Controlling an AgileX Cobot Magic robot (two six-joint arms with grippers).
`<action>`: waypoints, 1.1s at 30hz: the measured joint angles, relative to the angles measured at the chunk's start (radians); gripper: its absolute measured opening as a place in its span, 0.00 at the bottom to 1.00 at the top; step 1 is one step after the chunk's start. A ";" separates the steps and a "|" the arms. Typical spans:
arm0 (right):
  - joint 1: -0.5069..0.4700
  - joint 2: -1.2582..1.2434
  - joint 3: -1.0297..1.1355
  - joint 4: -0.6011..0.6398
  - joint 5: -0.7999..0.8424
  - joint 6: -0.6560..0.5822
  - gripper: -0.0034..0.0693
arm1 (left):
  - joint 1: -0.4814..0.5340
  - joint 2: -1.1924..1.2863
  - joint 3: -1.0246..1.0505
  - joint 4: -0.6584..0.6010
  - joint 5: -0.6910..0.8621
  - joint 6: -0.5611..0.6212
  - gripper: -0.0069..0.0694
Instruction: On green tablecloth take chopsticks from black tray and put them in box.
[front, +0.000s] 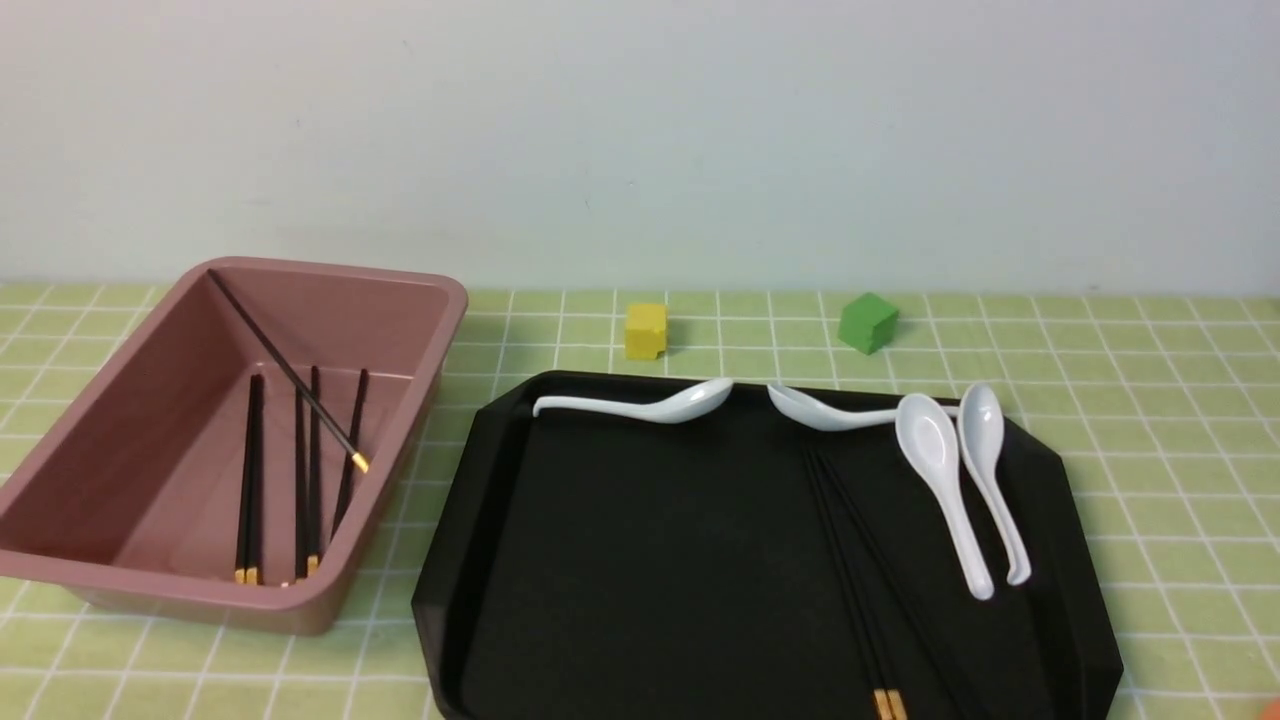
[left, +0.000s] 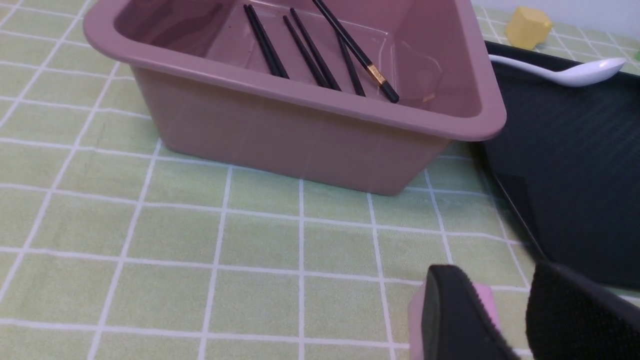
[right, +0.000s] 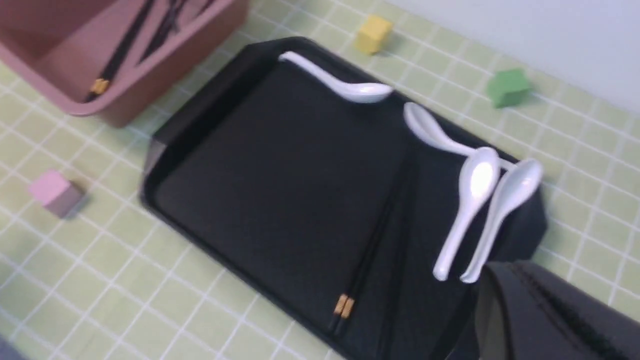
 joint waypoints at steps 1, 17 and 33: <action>0.000 -0.075 0.104 -0.004 -0.085 0.012 0.05 | 0.000 0.000 0.000 0.000 0.000 0.000 0.40; 0.000 -0.361 0.845 0.034 -0.838 0.046 0.07 | 0.000 0.000 0.000 0.000 0.000 0.000 0.40; 0.000 -0.361 0.848 0.034 -0.841 0.046 0.08 | 0.000 0.000 0.000 0.000 0.000 0.000 0.40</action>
